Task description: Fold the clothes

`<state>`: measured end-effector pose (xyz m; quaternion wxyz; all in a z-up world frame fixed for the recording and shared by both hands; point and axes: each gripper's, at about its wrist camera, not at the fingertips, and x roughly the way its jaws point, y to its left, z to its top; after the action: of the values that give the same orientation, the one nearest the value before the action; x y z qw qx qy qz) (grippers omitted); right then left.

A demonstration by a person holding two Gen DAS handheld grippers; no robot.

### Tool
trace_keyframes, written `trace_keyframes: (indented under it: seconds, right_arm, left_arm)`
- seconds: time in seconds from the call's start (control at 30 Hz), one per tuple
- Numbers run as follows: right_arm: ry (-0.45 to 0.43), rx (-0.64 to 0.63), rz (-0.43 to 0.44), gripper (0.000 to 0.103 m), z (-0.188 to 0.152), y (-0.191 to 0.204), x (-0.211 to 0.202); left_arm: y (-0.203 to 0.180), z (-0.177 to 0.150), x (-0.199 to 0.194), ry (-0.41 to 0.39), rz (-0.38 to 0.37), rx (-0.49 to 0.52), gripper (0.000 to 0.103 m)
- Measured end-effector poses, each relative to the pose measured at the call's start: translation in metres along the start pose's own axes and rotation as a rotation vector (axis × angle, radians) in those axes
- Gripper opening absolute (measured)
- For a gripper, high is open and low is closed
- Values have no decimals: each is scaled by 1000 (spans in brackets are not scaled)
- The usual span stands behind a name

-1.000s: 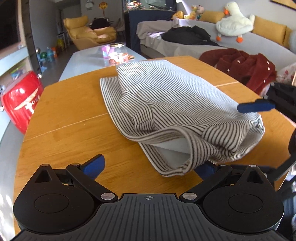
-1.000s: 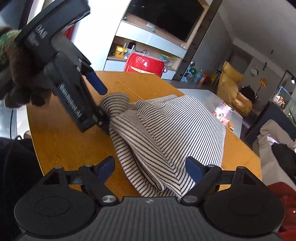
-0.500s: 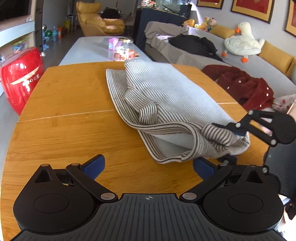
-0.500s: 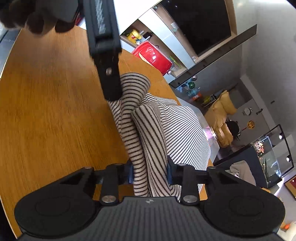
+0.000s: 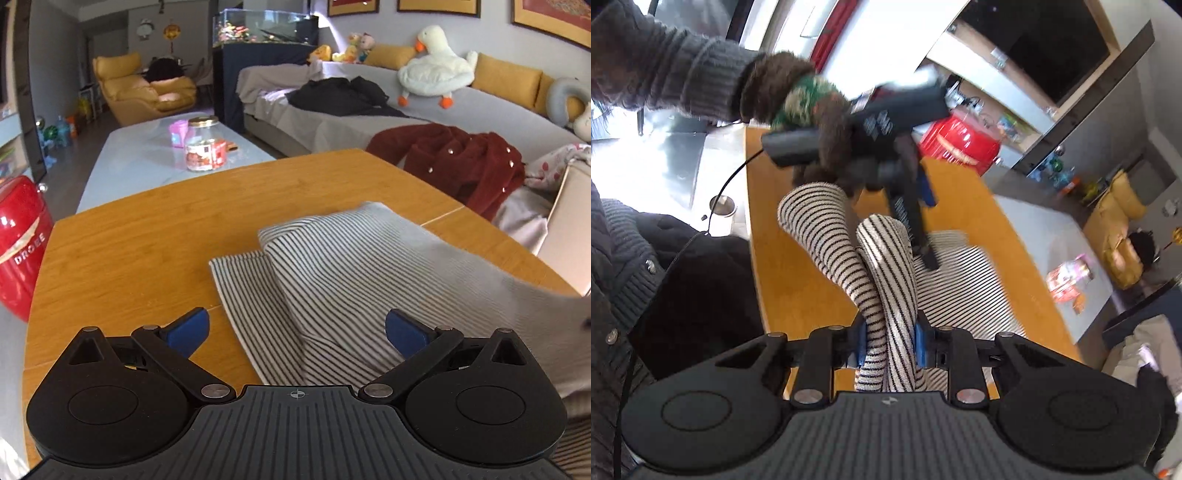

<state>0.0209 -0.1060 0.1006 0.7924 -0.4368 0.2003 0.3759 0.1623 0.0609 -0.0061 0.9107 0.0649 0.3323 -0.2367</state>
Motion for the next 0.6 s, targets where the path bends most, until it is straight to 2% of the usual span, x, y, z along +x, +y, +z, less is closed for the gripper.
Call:
trace_keyframes:
  seconds: [0.1,0.2,0.33,0.43,0.53,0.6]
  right_arm:
    - [-63,-24,-62,21,22,-29,-16]
    - [-77,-10,-31,21,29,-58,5]
    - [-83,50,89,21,8,-83,59]
    - [-42,78,90,16,-10,-90,113]
    - [-28,141,92,14,-28,-96,142]
    - [-24,189,95,14,-40,-101,158]
  left_arm:
    - [16,1,13,3,-53,-44,103]
    - [30,-2,21,18,-82,-63,103]
    - [54,-8,8,-12,-73,-148,103]
    - [73,-11,-14,-46,-84,-224,103]
    - [79,-11,-36,-87,-111,-260,103]
    - [78,-10,-48,-114,-168,-268,103]
